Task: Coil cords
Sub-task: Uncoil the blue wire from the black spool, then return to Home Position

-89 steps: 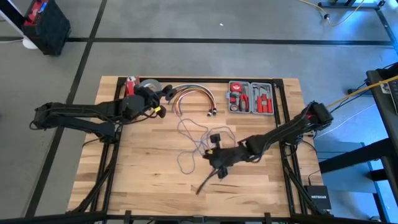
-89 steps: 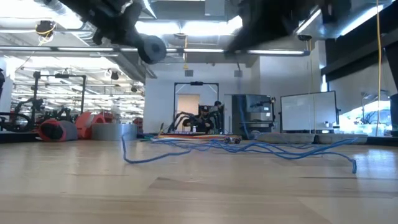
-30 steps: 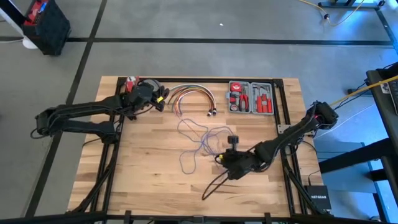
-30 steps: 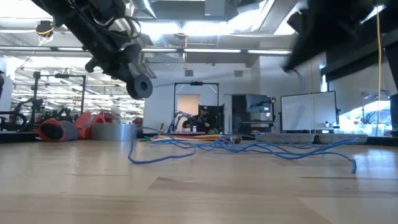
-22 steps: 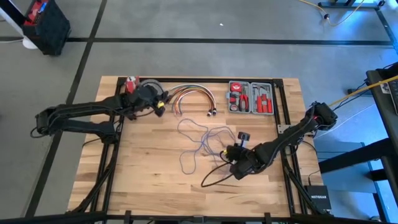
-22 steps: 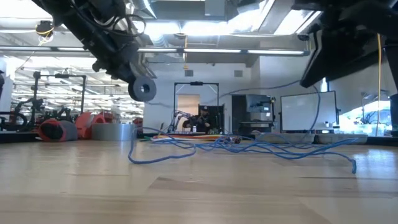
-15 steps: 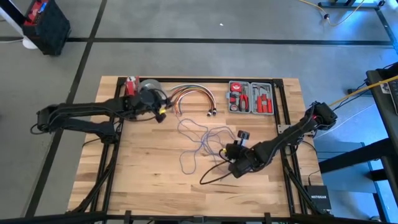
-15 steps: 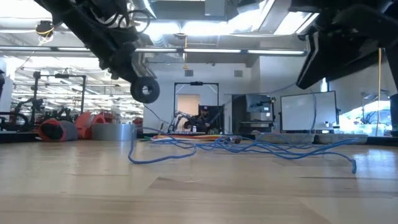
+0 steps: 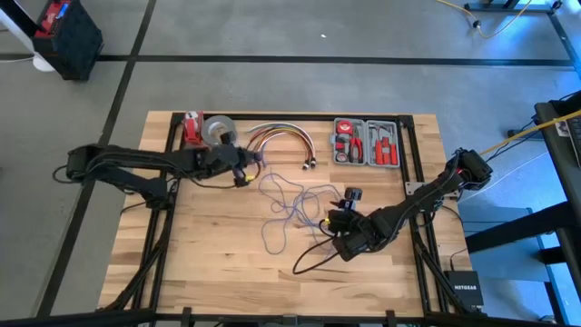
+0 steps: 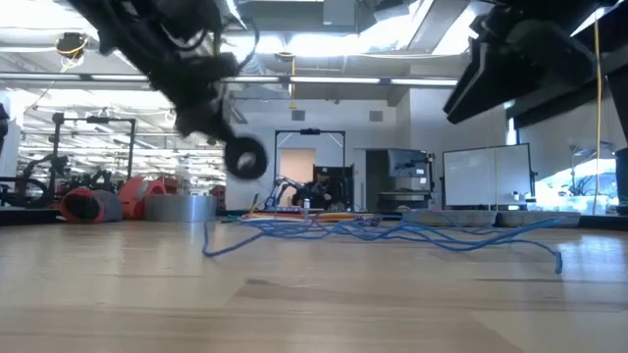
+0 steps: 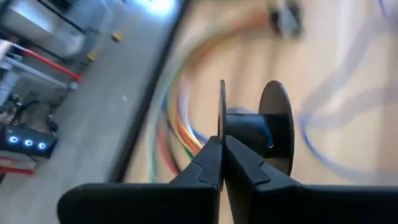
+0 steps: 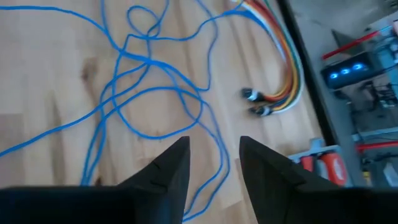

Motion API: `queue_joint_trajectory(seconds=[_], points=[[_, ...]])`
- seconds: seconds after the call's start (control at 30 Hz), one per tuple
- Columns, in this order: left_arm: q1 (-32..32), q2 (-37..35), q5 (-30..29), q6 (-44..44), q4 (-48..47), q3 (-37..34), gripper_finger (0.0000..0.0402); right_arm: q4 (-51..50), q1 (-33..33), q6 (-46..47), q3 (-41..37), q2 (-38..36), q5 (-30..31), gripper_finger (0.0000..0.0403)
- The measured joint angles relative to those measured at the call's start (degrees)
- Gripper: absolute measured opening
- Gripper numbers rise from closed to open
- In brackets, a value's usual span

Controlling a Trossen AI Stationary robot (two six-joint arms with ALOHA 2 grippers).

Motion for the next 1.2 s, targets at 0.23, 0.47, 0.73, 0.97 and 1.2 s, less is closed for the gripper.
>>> queue_joint_trajectory(seconds=[0.23, 0.47, 0.73, 0.97, 1.2], points=[[-12.1, 8.1, -15.5, -8.3, -12.3, 0.0, 0.0001, 0.2, 0.0, 0.2, 0.0, 0.0, 1.4, 0.0143], [-24.7, 15.7, -26.1, -19.1, -15.9, 0.0, 0.0001, 0.6, 0.0, 1.5, 0.0, 0.0, -4.8, 0.0143], [-27.9, 17.9, -24.6, -27.9, -18.9, 0.1, 0.0014, 1.1, 0.0, 3.7, 0.0, 0.0, -11.1, 0.0143], [-29.2, 17.7, -19.2, -31.8, -26.4, 4.8, 0.0098, 1.5, 0.0, 3.7, 0.0, 0.0, -14.0, 0.0143], [-32.3, 17.7, -16.6, -36.5, -39.5, 13.9, 0.0134, 1.5, 0.0, 2.6, 0.0, 0.0, -14.4, 0.0143]])
